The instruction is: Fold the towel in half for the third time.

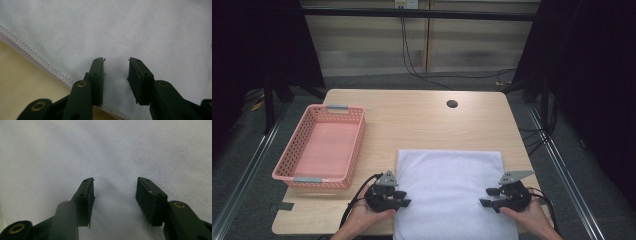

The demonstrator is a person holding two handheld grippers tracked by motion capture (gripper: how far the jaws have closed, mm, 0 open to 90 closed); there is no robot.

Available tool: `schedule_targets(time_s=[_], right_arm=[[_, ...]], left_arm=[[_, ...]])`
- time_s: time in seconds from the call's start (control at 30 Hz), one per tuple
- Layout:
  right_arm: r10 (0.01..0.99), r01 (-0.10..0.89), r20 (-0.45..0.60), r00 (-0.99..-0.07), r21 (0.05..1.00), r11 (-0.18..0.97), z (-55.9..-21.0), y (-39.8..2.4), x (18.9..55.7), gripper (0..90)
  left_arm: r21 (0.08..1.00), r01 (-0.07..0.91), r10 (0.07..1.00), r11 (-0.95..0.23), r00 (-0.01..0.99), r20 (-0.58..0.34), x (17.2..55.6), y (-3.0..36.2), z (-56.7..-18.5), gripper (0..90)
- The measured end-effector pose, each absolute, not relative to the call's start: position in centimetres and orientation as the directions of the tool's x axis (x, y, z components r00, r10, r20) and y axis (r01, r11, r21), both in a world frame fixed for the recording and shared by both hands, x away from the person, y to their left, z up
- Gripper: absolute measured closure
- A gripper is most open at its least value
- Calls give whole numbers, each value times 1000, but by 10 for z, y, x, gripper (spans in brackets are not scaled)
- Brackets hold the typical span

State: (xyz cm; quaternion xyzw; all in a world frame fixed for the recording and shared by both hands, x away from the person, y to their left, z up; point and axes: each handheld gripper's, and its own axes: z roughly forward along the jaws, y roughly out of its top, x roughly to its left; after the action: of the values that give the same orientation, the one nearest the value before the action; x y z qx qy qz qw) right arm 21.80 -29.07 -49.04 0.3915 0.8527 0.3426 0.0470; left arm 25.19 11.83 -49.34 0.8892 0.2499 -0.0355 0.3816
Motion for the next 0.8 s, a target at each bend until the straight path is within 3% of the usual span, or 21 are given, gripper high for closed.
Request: schedule_targets(time_s=[0.1, 0.23, 0.4, 0.5, 0.67, 0.73, 0.8], right_arm=[[680, 641, 211, -702, 604, 474, -488, -290, 202, 490], [704, 625, 185, -685, 646, 438, -481, -296, 208, 517], [788, 572, 81, -611, 733, 369, -466, -321, 258, 520], [811, 581, 98, -576, 748, 322, -465, -331, 288, 534], [830, 618, 105, -548, 719, 317, -483, -338, 320, 521], [841, 635, 99, -533, 704, 319, -488, -340, 324, 502], [844, 647, 99, -527, 691, 323, -492, -343, 325, 500]], left_arm=[[660, 460, 394, -595, 882, -260, 243, 120, -491, 648], [695, 488, 475, -528, 848, -234, 268, 122, -482, 602], [730, 482, 518, -484, 831, -205, 317, 113, -476, 575], [755, 490, 551, -437, 809, -206, 340, 112, -478, 598], [747, 526, 618, -407, 760, -199, 365, 114, -482, 596], [741, 519, 643, -426, 750, -156, 371, 112, -483, 581], [737, 532, 639, -417, 748, -179, 373, 109, -485, 571]])
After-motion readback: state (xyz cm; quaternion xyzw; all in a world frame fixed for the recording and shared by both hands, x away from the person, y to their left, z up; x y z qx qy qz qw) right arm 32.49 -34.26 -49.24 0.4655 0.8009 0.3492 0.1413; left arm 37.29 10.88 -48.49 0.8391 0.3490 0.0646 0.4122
